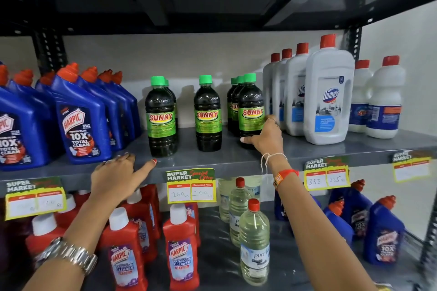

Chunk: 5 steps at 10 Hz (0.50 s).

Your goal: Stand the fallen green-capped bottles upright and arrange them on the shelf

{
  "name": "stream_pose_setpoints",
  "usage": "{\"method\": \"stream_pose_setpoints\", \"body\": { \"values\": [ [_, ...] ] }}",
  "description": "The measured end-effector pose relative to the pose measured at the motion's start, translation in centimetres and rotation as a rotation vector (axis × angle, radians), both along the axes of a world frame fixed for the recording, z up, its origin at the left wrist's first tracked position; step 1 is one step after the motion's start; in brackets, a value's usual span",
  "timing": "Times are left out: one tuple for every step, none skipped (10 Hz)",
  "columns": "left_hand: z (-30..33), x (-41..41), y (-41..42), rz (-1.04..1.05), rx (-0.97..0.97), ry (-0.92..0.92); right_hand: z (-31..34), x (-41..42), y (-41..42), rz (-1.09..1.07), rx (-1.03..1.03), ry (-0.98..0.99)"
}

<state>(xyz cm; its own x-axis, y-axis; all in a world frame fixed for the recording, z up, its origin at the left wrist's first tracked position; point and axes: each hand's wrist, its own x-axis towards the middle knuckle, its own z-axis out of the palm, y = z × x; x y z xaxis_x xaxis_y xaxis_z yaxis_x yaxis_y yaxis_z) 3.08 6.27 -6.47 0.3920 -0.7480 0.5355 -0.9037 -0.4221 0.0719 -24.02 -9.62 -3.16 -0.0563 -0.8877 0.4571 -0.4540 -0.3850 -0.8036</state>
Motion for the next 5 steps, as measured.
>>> {"method": "stream_pose_setpoints", "body": {
  "values": [
    [0.03,-0.06,0.03,0.010,0.023,0.019,0.22,0.46,-0.23,-0.017,0.000,0.016],
    [-0.01,-0.04,0.03,0.010,0.021,0.019,0.34,0.62,-0.35,-0.031,-0.012,0.034],
    [0.14,-0.19,0.05,0.012,0.054,0.042,0.41,0.62,-0.26,-0.034,-0.001,0.038],
    [0.21,0.00,0.09,0.024,0.082,0.031,0.18,0.69,-0.49,-0.003,0.000,0.038],
    [0.11,0.04,-0.13,0.039,0.067,0.041,-0.22,0.16,-0.37,-0.016,0.013,-0.004]
  ]
}}
